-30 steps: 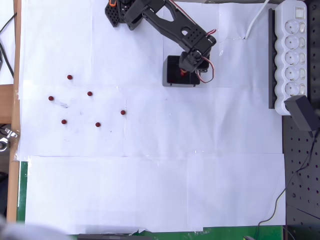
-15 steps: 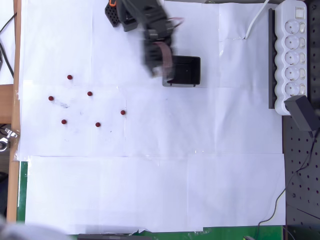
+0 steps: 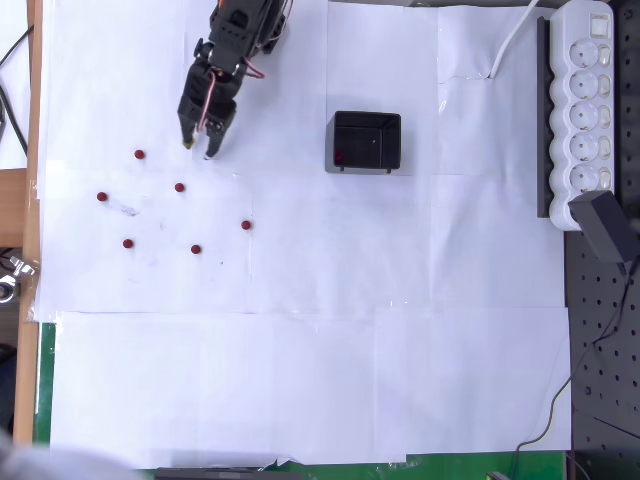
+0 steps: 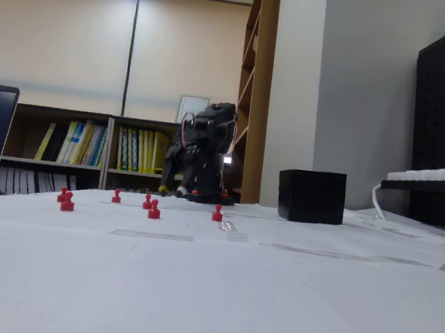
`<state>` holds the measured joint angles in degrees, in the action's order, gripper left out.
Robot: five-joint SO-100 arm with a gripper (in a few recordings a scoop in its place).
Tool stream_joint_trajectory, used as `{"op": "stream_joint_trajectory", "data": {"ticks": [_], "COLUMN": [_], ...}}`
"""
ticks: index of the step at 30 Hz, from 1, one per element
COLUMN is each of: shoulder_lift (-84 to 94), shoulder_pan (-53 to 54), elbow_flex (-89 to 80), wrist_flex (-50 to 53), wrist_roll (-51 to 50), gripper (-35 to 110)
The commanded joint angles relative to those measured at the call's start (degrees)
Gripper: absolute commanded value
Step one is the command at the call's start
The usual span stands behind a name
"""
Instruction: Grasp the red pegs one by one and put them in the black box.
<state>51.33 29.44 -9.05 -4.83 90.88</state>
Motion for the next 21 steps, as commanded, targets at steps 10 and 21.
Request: {"op": "stream_joint_trajectory", "data": {"ticks": [10, 21], "shoulder_lift": [16.9, 24.8], "shoulder_pan": [9.6, 10.5], "elbow_flex": [-0.4, -3.7], "wrist_flex": [-21.3, -26.8], "wrist_roll": [1.1, 3.2], "gripper": [12, 12]}}
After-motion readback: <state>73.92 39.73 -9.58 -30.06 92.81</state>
